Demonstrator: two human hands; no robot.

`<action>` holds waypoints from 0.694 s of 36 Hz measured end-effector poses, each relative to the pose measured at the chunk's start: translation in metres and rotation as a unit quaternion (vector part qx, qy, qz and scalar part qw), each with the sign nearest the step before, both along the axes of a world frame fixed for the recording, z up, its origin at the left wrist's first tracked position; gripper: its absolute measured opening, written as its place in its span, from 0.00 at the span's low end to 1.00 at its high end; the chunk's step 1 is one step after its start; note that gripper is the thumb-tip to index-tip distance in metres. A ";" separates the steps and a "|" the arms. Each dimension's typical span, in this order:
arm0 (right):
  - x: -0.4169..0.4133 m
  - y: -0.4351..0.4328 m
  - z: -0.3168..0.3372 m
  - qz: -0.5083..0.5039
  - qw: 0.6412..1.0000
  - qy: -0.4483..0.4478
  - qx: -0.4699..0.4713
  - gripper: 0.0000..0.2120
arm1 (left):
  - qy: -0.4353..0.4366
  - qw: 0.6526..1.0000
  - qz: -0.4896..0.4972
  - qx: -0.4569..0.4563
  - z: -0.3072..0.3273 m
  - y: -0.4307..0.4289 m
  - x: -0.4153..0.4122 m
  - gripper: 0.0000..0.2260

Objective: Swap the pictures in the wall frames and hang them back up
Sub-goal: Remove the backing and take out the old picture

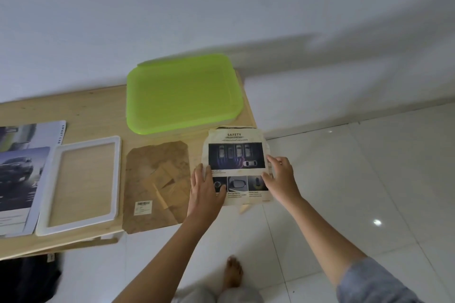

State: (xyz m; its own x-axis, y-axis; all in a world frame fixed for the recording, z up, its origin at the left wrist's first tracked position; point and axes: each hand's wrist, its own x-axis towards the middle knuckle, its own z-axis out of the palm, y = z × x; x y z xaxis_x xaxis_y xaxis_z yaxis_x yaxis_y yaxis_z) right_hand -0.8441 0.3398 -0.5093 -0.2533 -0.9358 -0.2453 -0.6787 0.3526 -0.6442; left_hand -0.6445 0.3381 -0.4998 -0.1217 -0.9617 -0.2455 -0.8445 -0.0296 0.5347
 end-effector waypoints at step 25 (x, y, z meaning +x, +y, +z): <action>0.009 -0.004 -0.007 0.006 0.997 -0.008 -0.070 0.21 | -0.025 0.999 -0.028 -0.032 -0.004 -0.002 0.003 0.28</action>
State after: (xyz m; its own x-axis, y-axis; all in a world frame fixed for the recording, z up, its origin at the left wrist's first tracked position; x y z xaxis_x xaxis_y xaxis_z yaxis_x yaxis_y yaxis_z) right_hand -0.8350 0.3357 -0.5160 -0.2398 -0.9639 -0.1156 -0.6710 0.2506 -0.6978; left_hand -0.6411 0.3359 -0.5039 -0.1655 -0.9677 -0.1902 -0.8697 0.0523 0.4908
